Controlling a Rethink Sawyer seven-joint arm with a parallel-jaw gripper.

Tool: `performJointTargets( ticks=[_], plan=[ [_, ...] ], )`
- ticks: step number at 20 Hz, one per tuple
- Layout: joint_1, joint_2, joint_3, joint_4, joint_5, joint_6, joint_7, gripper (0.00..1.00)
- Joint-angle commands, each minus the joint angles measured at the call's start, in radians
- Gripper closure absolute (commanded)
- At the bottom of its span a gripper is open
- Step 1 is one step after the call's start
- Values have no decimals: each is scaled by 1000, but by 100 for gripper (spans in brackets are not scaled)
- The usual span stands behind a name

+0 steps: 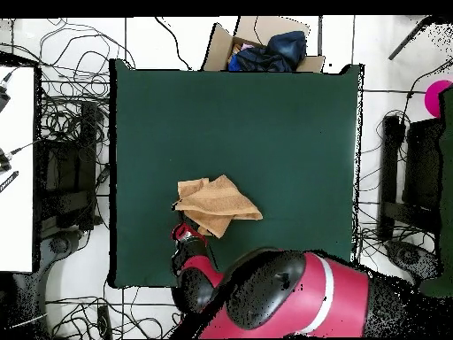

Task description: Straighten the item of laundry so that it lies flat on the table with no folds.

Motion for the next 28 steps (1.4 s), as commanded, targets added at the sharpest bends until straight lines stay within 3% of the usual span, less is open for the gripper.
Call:
performJointTargets(
  ticks=[1, 15, 28],
  plan=[
    [-34, 42, 108, -133, -9, 83, 206, 0],
    [-74, 59, 168, -118, -42, 87, 219, 0],
    [-173, 68, 263, -112, -129, 241, 189, 0]
  ],
)
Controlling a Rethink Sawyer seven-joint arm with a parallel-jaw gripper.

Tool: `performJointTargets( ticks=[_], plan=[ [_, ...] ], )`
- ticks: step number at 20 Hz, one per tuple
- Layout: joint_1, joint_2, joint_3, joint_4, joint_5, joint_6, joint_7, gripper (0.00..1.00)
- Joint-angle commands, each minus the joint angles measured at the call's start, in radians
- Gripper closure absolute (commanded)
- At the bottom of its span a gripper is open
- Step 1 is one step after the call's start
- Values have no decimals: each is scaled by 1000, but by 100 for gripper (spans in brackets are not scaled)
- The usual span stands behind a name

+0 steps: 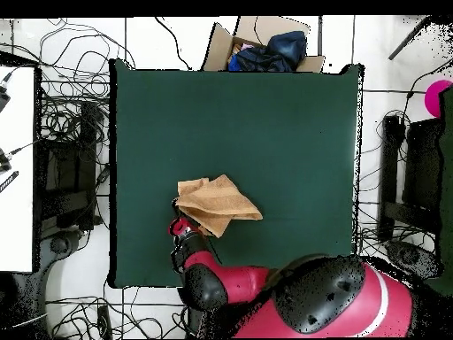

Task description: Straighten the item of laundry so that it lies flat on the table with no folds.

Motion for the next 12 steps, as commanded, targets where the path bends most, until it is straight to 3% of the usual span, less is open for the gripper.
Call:
performJointTargets(
  ticks=[1, 12],
  plan=[
    [-33, 52, 123, -103, -21, 179, 188, 0],
    [-85, 80, 179, -81, -58, 217, 184, 0]
  ],
)
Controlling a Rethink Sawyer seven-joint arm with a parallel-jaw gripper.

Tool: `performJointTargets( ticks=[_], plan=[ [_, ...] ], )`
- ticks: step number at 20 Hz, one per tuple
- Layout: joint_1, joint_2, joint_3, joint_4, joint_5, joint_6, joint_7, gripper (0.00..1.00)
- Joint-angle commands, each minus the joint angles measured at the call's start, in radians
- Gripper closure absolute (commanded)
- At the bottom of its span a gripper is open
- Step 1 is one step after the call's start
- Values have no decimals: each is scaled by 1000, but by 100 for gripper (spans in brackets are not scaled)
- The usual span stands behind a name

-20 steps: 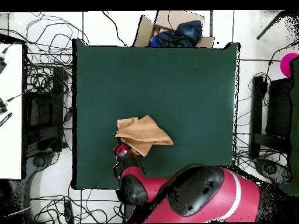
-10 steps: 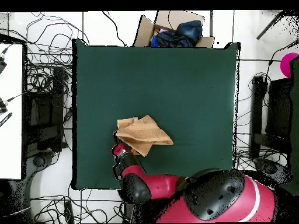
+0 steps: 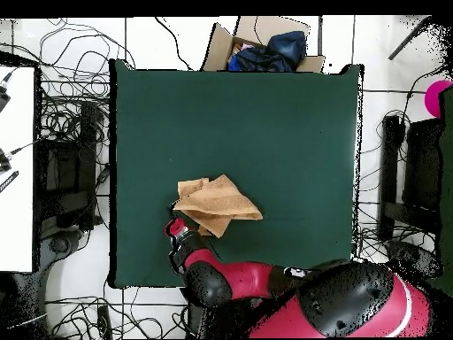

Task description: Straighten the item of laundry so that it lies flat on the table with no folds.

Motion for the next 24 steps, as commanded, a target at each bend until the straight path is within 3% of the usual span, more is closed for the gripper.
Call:
performJointTargets(
  ticks=[1, 13, 24],
  plan=[
    [-13, 64, 101, -79, -17, 98, 184, 0],
    [-28, 63, 128, -68, 0, 40, 193, 0],
    [10, 15, 55, -89, 28, 16, 147, 0]
  ],
)
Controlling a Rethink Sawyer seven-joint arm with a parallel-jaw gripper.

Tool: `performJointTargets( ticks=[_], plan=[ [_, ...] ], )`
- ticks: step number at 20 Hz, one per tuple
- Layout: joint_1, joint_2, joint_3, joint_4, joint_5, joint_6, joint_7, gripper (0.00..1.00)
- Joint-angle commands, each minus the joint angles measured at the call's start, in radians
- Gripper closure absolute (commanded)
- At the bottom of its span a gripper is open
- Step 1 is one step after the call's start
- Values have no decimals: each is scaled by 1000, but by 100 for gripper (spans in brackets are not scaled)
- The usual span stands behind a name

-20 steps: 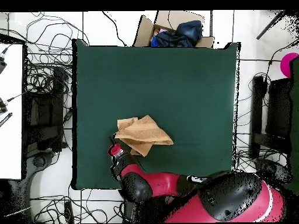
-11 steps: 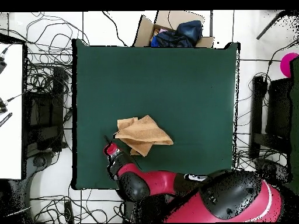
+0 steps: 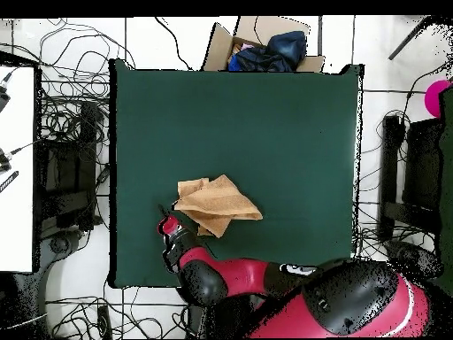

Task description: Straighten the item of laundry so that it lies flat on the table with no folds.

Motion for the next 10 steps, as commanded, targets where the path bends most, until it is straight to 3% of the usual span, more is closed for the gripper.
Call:
performJointTargets(
  ticks=[1, 10],
  plan=[
    [29, -11, -8, -89, 38, 10, 147, 0],
    [67, -24, -55, -105, 64, -37, 136, 0]
  ],
)
